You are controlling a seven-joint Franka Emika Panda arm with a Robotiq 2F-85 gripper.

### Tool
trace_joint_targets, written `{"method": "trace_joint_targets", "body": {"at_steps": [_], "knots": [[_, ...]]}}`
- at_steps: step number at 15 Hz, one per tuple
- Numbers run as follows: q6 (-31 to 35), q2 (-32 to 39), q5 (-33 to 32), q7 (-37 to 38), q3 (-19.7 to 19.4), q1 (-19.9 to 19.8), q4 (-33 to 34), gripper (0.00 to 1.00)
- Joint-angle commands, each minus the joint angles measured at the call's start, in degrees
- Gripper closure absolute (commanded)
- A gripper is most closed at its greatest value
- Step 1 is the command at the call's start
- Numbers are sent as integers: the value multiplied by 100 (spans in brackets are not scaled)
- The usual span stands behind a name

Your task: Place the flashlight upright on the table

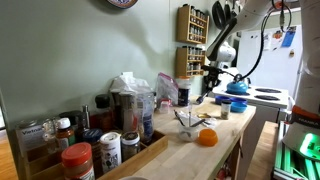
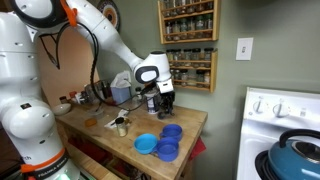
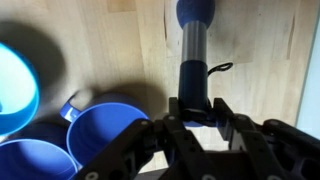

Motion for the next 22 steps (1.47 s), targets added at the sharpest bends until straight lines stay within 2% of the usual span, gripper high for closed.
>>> {"method": "trace_joint_targets", "body": {"at_steps": [1,7,8,11,12,15,19,20,22], "knots": [[-329,-1086,-667,-87,266,-253,-685,87],[-1189,-2067,-532,-865,845,-546,-1063,87],[-1046,-1635,-432,-732,885,-611,-766,62],[-1139,-1899,-423,-795,1003,-652,-906,62],[-1140,-1915,-422,-809,1005,-659,-921,87],[-304,-2101,-1476,-500,1393,-841,-1276,87],[348,-2337,-2952,-49,1838,-1176,-1658,87],[330,-2411,-2983,-168,1857,-1154,-1746,87],[274,-2620,-2461,-893,1739,-921,-1970,87]]}}
